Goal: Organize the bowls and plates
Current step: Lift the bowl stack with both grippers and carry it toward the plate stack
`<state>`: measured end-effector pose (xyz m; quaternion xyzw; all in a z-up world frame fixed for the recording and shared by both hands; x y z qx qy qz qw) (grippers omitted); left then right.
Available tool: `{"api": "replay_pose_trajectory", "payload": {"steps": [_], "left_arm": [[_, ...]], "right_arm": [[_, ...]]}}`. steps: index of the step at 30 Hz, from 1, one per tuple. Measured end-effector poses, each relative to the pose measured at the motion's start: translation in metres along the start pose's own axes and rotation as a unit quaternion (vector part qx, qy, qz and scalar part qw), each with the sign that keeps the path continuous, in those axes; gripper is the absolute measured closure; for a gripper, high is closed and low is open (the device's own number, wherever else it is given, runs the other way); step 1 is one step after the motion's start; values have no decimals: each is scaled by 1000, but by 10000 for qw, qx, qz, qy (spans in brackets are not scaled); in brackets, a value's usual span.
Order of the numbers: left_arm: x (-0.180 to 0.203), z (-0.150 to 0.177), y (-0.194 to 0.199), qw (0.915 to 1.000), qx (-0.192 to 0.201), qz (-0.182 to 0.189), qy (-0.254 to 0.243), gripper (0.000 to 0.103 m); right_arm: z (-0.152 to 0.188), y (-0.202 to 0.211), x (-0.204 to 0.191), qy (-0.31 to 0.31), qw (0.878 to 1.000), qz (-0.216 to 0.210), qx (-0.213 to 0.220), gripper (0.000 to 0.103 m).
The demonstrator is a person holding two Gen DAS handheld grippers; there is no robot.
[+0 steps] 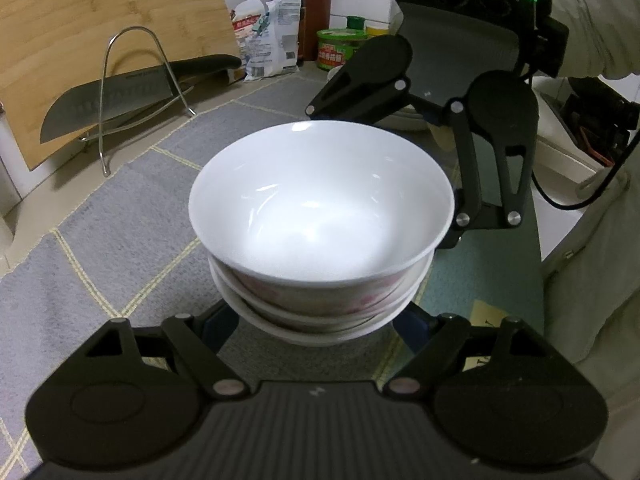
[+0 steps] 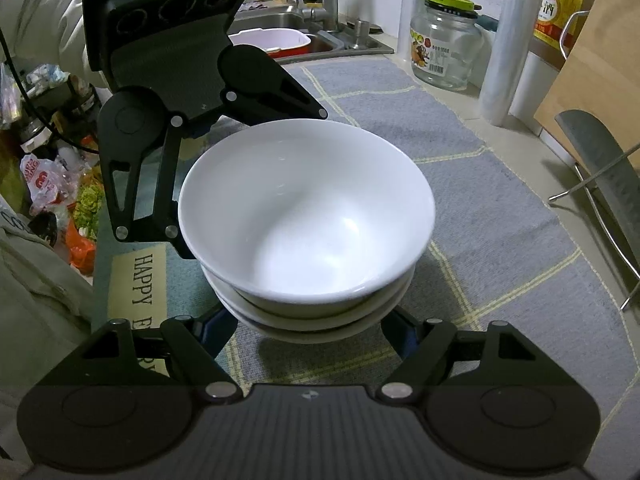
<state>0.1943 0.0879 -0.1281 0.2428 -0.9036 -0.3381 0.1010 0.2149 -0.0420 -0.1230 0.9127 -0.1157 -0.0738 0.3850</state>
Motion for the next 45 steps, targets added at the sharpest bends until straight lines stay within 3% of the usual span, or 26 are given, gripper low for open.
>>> {"api": "replay_pose_trajectory", "payload": {"steps": [10, 20, 45], "left_arm": [[14, -14, 2, 9999, 5, -103, -131, 20], [40, -49, -9, 9995, 57, -137, -278, 20], [84, -151, -119, 9961, 286, 265, -789, 20]], "right_arm": [[3, 21, 0, 7, 10000, 57, 78, 21], [20, 63, 6, -17, 9997, 188, 169, 21], [115, 184, 46, -294, 9948, 953, 195, 21]]}}
Point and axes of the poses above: each gripper's, at about its wrist camera, not at the fingertips, and y roughly against the way its jaws point, x to its right, z to its underside, the point moved 4 cm from there along -y, roughly the way its jaws point, and after that the axes turned 7 degrees about x, right-handed, at the moved point
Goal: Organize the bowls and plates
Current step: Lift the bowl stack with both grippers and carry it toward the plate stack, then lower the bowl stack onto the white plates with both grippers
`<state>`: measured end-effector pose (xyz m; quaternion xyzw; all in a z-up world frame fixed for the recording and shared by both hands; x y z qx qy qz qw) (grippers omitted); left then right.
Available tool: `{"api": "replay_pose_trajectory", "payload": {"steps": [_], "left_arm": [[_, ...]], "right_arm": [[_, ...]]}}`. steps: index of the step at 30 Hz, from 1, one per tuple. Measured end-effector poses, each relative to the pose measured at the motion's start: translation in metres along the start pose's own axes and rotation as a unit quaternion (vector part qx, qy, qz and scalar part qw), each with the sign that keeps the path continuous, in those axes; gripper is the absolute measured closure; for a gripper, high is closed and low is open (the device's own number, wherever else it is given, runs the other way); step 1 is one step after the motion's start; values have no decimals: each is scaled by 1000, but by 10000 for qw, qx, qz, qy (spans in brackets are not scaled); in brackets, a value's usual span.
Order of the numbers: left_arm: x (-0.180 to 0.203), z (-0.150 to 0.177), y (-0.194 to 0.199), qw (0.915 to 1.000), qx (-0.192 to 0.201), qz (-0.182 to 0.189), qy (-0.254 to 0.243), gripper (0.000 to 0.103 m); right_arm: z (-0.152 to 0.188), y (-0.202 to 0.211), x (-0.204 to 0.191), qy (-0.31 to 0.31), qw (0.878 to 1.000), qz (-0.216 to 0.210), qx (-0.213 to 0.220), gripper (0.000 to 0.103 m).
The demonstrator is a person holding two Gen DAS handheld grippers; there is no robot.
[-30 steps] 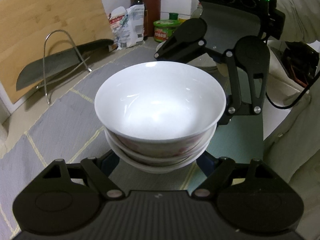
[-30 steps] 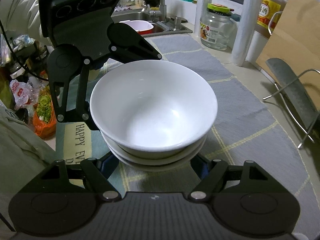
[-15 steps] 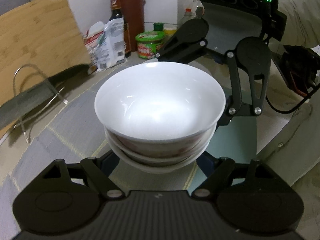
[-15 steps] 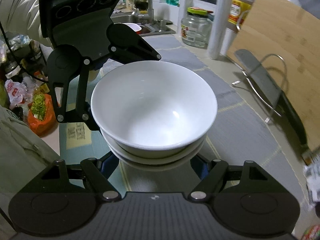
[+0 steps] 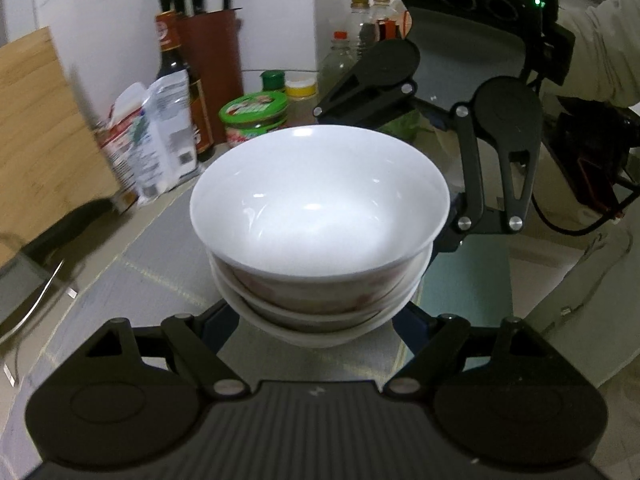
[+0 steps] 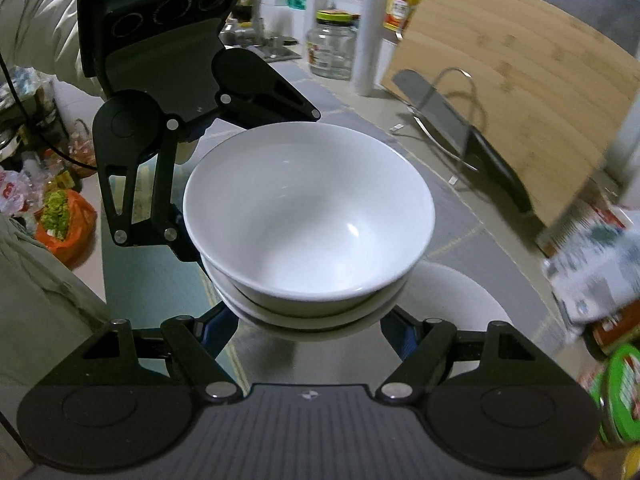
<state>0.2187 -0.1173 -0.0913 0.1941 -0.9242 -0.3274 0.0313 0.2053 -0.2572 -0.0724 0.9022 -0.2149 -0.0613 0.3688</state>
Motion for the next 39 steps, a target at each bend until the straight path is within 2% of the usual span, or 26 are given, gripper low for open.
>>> {"api": "replay_pose_trajectory", "payload": {"steps": [7, 18, 39], "left_arm": [[-2, -18, -29, 9998, 42, 168, -140, 20], [-15, -29, -69, 9994, -1, 314, -132, 20], [-31, -30, -89, 9995, -94, 310, 5, 20]], "right_arm": [[20, 17, 22, -138, 9997, 197, -47, 21], [45, 19, 49, -314, 9986, 364, -214, 21], [52, 10, 66, -406, 9977, 447, -293, 21]]}}
Point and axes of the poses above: each gripper's, at about its wrist camera, not at the fingertips, and y roughly against the way its jaws point, x to its right, z to its underside, the point moved 4 cm from there along -y, roughly the way its jaws point, and after that the axes turned 7 degrees about x, right-handed, at the moved point
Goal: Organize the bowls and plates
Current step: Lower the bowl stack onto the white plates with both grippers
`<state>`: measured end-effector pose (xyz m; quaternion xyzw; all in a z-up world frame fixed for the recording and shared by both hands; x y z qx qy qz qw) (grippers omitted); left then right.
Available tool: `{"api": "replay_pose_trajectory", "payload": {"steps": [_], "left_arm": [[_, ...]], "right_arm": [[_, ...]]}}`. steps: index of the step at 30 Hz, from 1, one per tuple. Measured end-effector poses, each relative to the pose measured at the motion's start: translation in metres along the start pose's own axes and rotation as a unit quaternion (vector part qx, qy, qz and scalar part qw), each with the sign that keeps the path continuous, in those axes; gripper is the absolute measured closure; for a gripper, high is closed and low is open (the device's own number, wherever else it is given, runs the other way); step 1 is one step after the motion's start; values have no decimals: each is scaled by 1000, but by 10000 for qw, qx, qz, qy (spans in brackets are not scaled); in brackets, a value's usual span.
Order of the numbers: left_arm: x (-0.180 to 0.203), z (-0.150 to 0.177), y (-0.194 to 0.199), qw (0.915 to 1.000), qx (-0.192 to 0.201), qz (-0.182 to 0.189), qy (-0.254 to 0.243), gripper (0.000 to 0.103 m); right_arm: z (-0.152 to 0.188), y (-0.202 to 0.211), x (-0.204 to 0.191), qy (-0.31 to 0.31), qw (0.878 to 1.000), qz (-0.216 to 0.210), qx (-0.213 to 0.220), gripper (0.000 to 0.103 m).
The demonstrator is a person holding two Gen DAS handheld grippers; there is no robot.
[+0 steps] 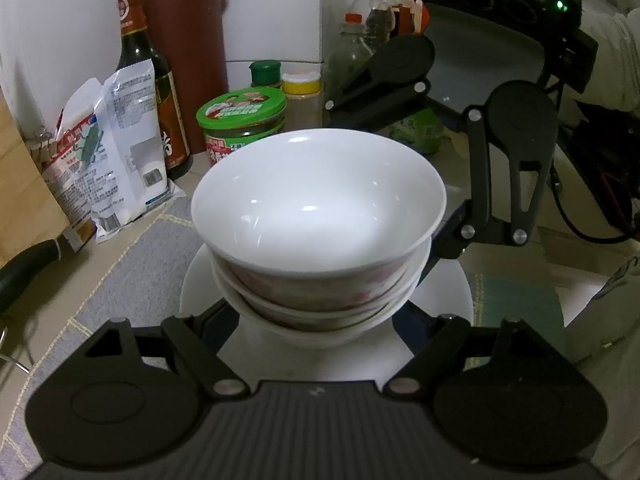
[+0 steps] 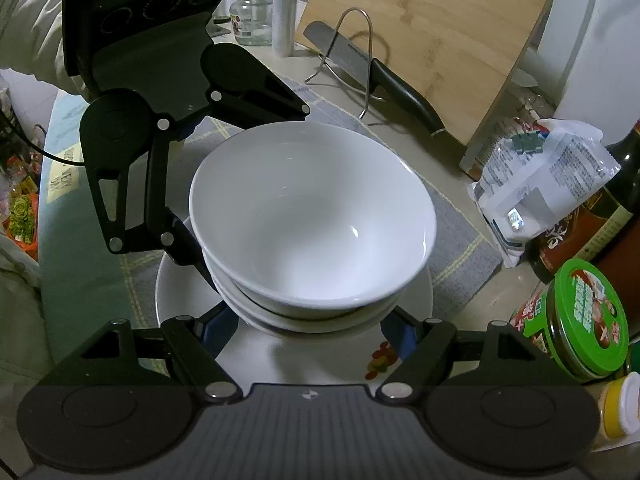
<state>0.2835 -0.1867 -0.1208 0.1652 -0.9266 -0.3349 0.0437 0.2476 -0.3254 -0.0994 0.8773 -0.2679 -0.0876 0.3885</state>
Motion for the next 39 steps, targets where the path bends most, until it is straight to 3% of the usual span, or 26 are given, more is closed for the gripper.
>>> {"api": "replay_pose_trajectory", "payload": {"steps": [34, 39], "left_arm": [[-1, 2, -5, 9999, -104, 76, -101, 20], [0, 2, -3, 9999, -51, 52, -146, 15]], "right_arm": [[2, -1, 2, -154, 9999, -31, -50, 21], [2, -1, 1, -226, 9997, -71, -6, 16]]}}
Point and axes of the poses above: each gripper's, at about its wrist camera, not at the fingertips, and y roughly against the way its jaws point, x to its right, z to its underside, the point moved 4 cm from there along -y, roughly the way its jaws point, and after that the axes turned 7 degrees about x, right-handed, at the moved point
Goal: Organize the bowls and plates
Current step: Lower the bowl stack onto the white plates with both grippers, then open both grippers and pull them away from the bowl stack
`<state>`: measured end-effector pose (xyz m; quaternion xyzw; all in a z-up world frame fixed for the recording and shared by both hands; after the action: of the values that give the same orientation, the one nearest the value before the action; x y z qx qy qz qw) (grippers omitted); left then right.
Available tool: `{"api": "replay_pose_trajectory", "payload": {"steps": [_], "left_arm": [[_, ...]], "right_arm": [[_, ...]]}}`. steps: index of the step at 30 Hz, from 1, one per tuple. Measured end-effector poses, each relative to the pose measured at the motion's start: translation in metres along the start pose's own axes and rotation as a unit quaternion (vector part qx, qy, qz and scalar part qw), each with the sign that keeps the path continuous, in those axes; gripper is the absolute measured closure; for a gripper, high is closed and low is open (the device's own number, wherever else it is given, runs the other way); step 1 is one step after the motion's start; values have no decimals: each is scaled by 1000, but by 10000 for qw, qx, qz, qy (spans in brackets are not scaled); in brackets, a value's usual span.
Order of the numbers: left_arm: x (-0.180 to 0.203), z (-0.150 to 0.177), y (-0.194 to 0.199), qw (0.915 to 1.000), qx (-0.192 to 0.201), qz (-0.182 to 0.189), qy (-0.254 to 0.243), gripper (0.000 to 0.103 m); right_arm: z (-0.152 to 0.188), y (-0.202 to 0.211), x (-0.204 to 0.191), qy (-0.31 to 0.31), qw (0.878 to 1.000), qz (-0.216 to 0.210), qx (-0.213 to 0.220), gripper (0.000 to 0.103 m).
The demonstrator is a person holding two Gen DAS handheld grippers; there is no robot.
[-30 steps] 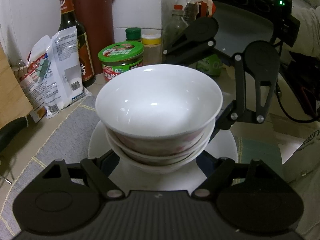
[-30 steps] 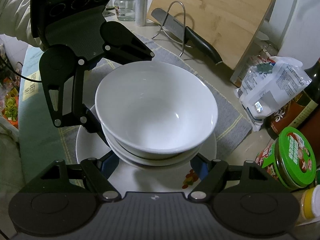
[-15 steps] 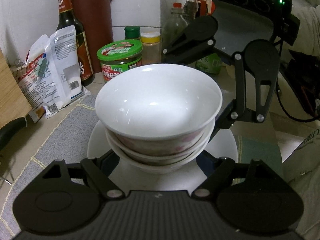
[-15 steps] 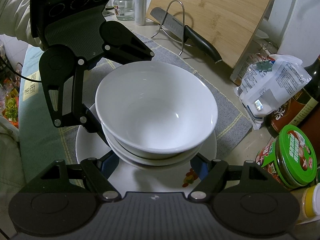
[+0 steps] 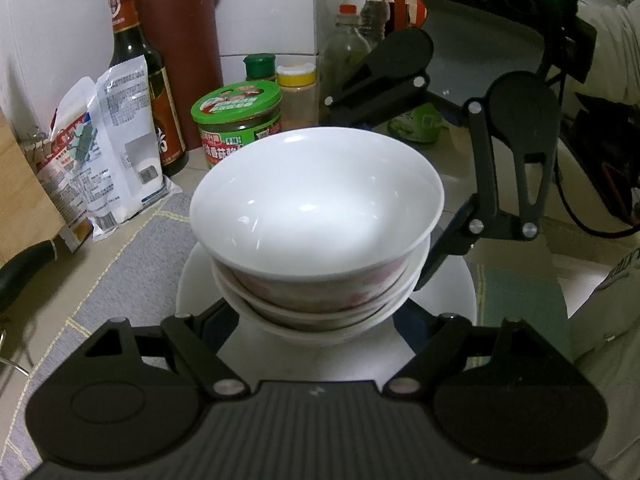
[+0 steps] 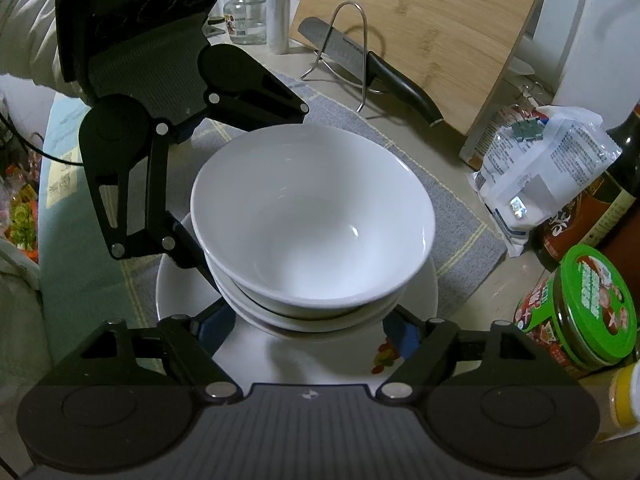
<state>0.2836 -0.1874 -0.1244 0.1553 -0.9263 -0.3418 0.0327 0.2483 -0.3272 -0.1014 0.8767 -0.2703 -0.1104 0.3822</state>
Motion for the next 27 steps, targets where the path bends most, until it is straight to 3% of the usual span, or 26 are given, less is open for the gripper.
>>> {"api": "replay_pose_trajectory", "payload": {"steps": [1, 4, 6, 14, 20, 27], "left_arm": [[0, -1, 2, 10000, 59, -23, -7, 9], [0, -4, 7, 9997, 177, -128, -77, 6], [0, -3, 8, 9996, 150, -212, -98, 5], [7, 8, 17, 9980, 88, -633, -12, 3], [18, 13, 37, 9933, 380, -1079, 167, 1], [21, 24, 65, 9832, 897, -1450, 655, 1]], "right_arm": [[0, 0, 0, -8, 10000, 2, 13, 16], [0, 0, -2, -9, 10000, 4, 49, 11], [-1, 3, -3, 11, 9999, 75, 154, 0], [-3, 7, -3, 112, 9995, 214, 187, 0], [1, 9, -7, 108, 9992, 363, 123, 0], [4, 17, -19, -335, 9943, 1011, 69, 0]]}}
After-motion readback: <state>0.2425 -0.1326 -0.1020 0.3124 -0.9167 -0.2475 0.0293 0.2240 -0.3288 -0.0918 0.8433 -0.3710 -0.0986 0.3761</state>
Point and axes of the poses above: each gripper's, at about its wrist camera, not at the fingertips, and y roughly against the way its jaws point, x to its right, z to its underside, the point moved 4 cm from there along -y, roughly the way its jaws point, and after that the axes turned 7 degrees about x, right-handed, at the moved point
